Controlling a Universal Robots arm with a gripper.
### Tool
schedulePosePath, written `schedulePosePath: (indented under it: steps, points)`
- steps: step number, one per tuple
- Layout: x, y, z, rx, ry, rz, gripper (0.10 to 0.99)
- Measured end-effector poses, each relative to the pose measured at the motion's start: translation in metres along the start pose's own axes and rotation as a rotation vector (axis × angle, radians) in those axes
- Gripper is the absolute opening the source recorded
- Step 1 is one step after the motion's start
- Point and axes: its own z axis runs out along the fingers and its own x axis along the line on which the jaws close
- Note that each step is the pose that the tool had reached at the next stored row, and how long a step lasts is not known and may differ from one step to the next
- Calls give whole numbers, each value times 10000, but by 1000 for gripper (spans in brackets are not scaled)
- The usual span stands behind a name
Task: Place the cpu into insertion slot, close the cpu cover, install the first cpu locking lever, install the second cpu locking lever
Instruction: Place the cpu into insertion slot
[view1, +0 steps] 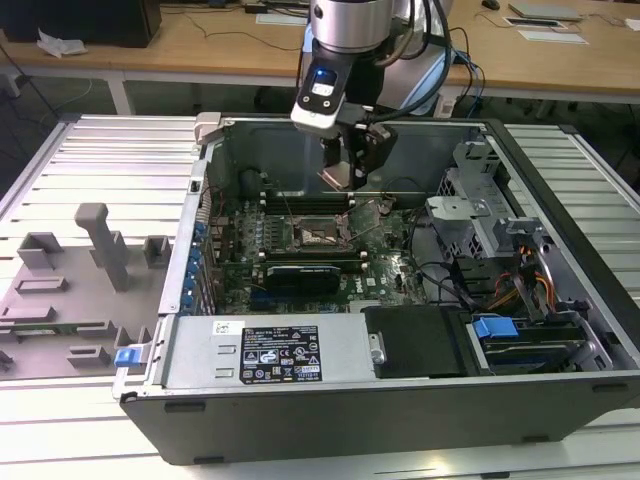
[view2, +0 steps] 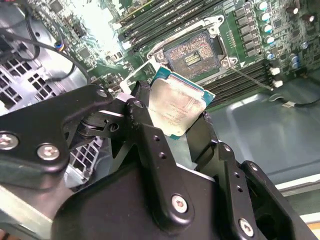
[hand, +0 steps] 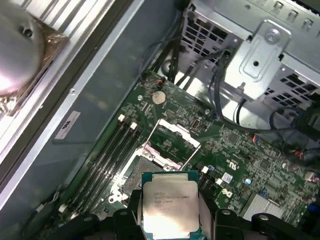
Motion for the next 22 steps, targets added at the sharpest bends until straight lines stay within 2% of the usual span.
schedulePosePath:
  steps: [4, 10, 13, 15, 17, 19, 22]
  points:
    - [3, -9, 35, -4, -51, 460, 541]
    - [30, -59, 87, -8, -115, 1028, 541]
    - [32, -66, 114, -14, -169, 1517, 541]
    - [32, -68, 127, -19, -211, 1898, 541]
    - [32, -70, 144, -24, -277, 2499, 541]
    - [32, -72, 166, -35, -380, 3434, 541]
    - [31, -74, 182, -41, -456, 4116, 541]
